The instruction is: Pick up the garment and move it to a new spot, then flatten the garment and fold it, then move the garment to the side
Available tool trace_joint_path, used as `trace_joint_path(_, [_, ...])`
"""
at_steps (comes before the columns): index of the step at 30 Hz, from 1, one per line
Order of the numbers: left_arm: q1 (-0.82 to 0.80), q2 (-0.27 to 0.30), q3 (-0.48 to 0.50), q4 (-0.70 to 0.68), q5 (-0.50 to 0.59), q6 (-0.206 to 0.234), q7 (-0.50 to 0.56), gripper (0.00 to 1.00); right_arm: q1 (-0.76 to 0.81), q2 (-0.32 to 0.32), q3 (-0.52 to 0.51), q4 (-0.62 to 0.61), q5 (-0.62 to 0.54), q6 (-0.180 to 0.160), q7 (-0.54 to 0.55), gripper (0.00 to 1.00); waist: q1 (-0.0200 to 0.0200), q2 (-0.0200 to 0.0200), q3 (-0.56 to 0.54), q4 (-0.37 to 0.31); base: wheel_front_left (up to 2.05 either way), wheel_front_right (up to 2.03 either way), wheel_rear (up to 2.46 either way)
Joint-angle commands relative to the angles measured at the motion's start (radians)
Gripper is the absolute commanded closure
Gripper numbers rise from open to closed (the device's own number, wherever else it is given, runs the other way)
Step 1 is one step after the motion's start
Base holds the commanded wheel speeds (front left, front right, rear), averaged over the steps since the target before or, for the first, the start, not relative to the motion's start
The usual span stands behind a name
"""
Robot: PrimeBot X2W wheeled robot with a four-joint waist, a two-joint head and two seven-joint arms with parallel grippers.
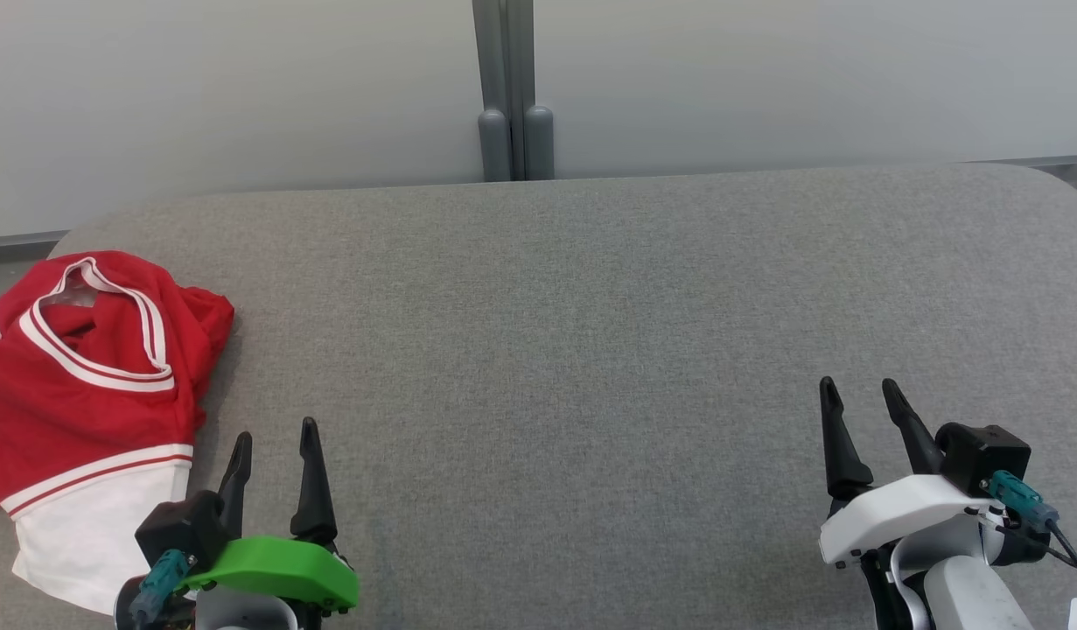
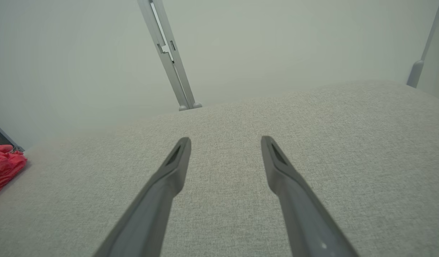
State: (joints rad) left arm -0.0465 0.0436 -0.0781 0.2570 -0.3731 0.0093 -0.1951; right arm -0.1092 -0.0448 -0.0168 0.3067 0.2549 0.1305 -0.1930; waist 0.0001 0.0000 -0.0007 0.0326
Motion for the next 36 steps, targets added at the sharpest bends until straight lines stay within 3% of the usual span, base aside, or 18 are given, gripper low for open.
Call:
trace_joint_path(1, [-0.004,0.008,-0.004,-0.003,0.023,0.007,-0.008,0.0,-0.014,-0.006,0.003,-0.005,-0.028,0.0,-0.01,0.0,-0.0001,0.0,0.0,0.001,0.0,0.0,0.0])
trace_joint_path(15, [-0.02,0.009,-0.024,0.02,0.116,-0.004,-0.037,0.0,-0.005,-0.007,0.016,0.007,-0.144,0.0,-0.04,0.0,-0.0001,0.0,-0.002,0.003,0.0,0.0,0.0])
trace_joint_path(36, [-0.03,0.01,-0.045,0.06,0.14,0.017,-0.071,0.0,0.012,-0.008,0.017,0.002,-0.258,0.0,-0.073,0.0,-0.0001,0.0,-0.005,0.004,0.0,0.0,0.0])
